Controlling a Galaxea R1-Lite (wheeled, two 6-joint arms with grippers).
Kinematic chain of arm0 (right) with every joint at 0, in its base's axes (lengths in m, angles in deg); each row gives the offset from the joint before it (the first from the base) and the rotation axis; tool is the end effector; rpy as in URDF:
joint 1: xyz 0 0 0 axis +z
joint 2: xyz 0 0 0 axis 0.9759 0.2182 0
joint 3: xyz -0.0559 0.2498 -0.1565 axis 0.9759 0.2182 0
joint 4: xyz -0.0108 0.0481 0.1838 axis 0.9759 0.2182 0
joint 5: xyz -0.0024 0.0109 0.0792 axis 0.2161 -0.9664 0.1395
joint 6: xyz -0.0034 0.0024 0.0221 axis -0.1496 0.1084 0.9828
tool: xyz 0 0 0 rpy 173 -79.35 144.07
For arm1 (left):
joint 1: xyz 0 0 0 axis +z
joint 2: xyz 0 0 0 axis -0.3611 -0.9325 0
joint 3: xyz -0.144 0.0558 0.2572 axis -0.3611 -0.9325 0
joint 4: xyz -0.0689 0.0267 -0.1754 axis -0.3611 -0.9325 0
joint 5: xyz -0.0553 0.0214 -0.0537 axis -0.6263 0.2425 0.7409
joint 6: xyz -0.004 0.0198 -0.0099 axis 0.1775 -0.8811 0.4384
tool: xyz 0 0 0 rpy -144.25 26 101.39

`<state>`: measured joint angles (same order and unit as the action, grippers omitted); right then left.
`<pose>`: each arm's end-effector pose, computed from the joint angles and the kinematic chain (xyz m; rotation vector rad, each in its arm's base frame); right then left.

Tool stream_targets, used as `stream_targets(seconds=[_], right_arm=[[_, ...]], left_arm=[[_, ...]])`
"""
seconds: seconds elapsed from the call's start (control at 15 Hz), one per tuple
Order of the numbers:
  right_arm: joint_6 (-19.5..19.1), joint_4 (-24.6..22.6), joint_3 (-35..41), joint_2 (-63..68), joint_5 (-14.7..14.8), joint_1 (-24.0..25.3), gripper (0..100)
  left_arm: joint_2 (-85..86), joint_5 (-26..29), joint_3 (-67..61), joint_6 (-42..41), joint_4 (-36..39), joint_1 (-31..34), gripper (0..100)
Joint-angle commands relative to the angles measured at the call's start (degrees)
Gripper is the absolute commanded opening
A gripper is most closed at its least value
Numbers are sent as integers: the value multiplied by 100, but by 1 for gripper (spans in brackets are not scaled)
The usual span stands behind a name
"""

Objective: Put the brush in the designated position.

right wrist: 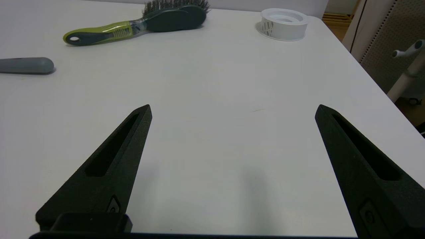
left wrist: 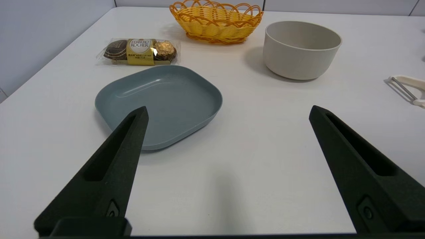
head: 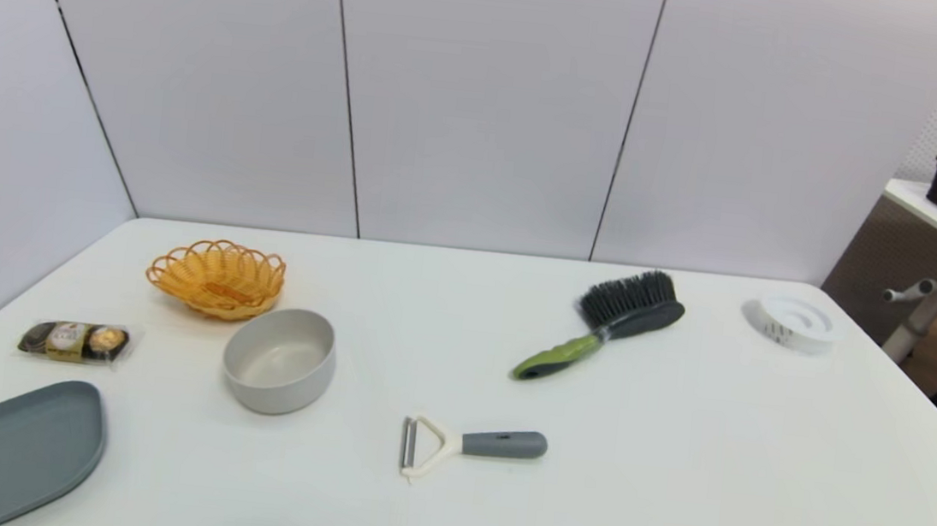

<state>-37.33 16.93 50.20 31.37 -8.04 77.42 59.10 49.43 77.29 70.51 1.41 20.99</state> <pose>-0.0230 0.0003 0.0745 -0.0585 0.0078 0.0183 -0.0230 0.0000 0.0756 -0.0050 0.0002 -0.0063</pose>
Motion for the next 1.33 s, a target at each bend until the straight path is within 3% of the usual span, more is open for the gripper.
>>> stream_targets(seconds=[0.07,0.47,0.73,1.07,1.33], right_arm=[[-8,7,9,7,-4,-2,100],[-8,-2,9,7,-4,6,100],[-8,7,9,7,-4,6,100],[-8,7,9,7,-4,-2,100],[-8,7,9,7,-4,6,100]], left_arm=[[-7,-1,-1,-3,1,1,100],[-16,-1,-10,15,27,1,100],[-2969,-9,1660,278,950,-149,100],[-6063,-18,3875,-372,1425,-2320,100],[-7882,-9,5026,-952,1846,-2961,100]])
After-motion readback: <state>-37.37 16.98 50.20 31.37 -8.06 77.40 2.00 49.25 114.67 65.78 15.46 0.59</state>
